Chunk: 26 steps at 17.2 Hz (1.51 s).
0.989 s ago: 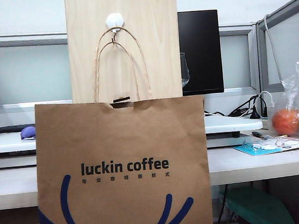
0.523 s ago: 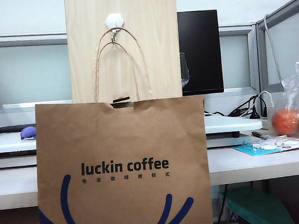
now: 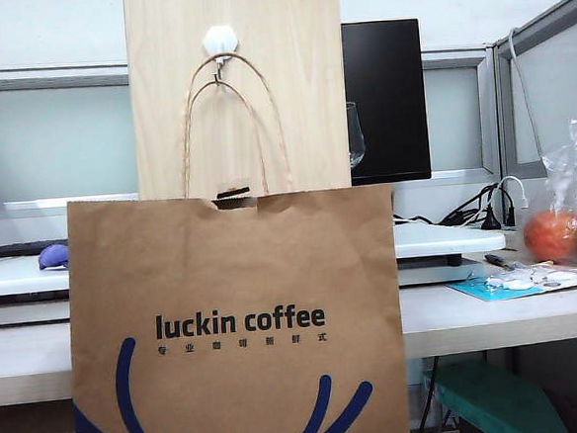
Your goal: Pick up the paper bag and hang it on the hook.
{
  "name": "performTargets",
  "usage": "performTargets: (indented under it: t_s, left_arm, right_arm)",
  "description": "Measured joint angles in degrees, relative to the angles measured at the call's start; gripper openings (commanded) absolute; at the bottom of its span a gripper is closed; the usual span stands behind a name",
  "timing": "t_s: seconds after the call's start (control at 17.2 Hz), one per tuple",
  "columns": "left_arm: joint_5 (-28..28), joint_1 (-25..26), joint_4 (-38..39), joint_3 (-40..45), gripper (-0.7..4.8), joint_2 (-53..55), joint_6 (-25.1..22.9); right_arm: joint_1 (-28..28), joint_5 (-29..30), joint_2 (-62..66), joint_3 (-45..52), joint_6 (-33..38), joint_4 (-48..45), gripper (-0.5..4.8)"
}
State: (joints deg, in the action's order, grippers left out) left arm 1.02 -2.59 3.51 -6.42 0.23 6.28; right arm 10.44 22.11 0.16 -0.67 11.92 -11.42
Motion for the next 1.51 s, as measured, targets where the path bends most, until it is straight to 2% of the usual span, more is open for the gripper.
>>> performTargets:
  t_s: [0.12,0.23,0.41,0.76,1.1,1.28,1.51]
  left_arm:
    - [0.0,0.0,-4.1,6.0,-0.04,0.2,2.4]
    - [-0.3,0.0,-6.5,5.9,-0.04,0.0,3.2]
    - [-4.9,1.9,-6.3,5.9,-0.04,0.0,3.2]
    - [-4.9,2.8,-6.3,5.9,-0.04,0.0,3.2]
    - [-4.2,2.8,-6.3,5.9,-0.04,0.0,-0.9]
    - [0.4,2.8,-6.3,5.9,-0.04,0.0,-4.3]
    - [0.3,2.8,-6.4,5.9,-0.04,0.0,-3.9]
  right_arm:
    - [0.0,0.0,0.0,0.0,0.0,0.0,0.00]
    - [0.0,0.0,0.0,0.0,0.0,0.2,0.00]
    - [0.0,0.0,0.0,0.0,0.0,0.2,0.00]
    - [0.0,0.0,0.0,0.0,0.0,0.2,0.00]
    - [0.0,0.0,0.0,0.0,0.0,0.2,0.00]
    - [0.0,0.0,0.0,0.0,0.0,0.2,0.00]
    - [0.0,0.0,0.0,0.0,0.0,0.2,0.00]
